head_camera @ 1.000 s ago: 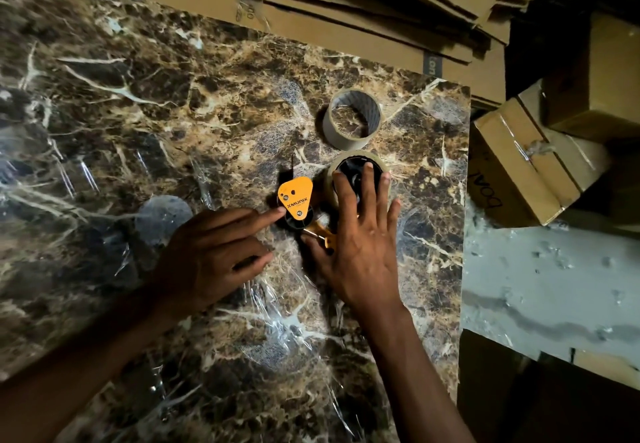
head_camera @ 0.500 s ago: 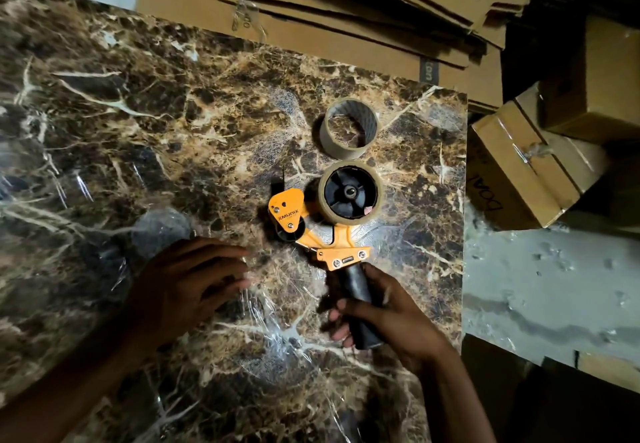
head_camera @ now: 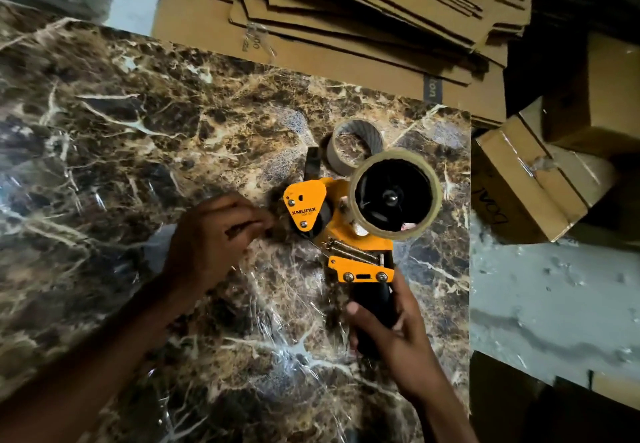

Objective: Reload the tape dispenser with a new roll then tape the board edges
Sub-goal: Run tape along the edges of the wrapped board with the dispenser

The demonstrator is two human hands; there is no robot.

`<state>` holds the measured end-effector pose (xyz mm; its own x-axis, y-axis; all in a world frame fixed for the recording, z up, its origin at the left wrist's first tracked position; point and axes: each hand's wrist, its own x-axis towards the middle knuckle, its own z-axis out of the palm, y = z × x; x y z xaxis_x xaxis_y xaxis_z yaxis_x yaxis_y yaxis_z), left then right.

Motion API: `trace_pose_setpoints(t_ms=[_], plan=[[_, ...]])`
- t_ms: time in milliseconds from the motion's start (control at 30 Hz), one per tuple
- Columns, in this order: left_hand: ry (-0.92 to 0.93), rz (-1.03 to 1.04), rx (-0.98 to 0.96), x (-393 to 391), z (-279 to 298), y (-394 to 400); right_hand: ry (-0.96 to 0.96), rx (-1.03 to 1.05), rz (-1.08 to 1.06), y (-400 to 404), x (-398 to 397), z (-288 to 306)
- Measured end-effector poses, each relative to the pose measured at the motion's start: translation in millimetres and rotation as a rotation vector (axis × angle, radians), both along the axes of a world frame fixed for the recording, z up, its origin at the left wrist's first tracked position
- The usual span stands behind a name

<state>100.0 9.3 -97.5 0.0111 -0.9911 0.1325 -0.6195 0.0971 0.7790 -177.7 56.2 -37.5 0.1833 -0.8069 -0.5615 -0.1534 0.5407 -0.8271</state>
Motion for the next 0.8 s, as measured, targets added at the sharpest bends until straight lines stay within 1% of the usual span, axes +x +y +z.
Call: trace_pose_setpoints(t_ms=[100, 233, 267, 300, 367, 433, 500, 600, 667, 733, 800], plan=[[0.523, 0.036, 0.325, 0.8, 7.2, -17.8, 0.041, -0.026, -0.022, -0.1, -2.8, -0.2], [0.927, 0.028, 0.664, 0.4, 14.6, -38.1, 0.047, -0.105, -0.017, -0.1, -1.0, 4.8], [0.996, 0.025, 0.756, 0.3, 15.4, -43.2, 0.046, -0.12, -0.019, -0.7, 0.7, 7.2], [1.019, 0.025, 0.834, -0.5, 16.8, -48.1, 0.044, -0.127, -0.016, -0.9, 1.7, 9.3], [0.881, -0.014, 0.927, -3.6, 15.0, -53.6, 0.051, -0.141, -0.011, 0.0, 2.8, 8.8], [0.731, -0.014, 0.949, -11.1, 15.6, -57.3, 0.071, -0.14, 0.002, 0.5, 4.2, 6.3], [0.666, 0.011, 0.967, -14.6, 16.4, -61.6, 0.091, -0.146, 0.004, 1.6, 4.4, 0.4], [0.662, 0.024, 0.988, -12.5, 14.9, -68.7, 0.1, -0.154, -0.005, 3.5, 4.2, -5.4], [0.642, -0.007, 1.041, -12.7, 18.3, -69.7, 0.102, -0.16, -0.005, 3.5, 4.6, -6.2], [0.618, -0.11, 1.145, -15.7, 24.8, -65.4, 0.106, -0.155, -0.017, 4.1, 6.1, -5.9], [0.682, -0.199, 1.242, -20.0, 32.8, -60.7, 0.118, -0.161, -0.021, 5.3, 4.6, -7.9]])
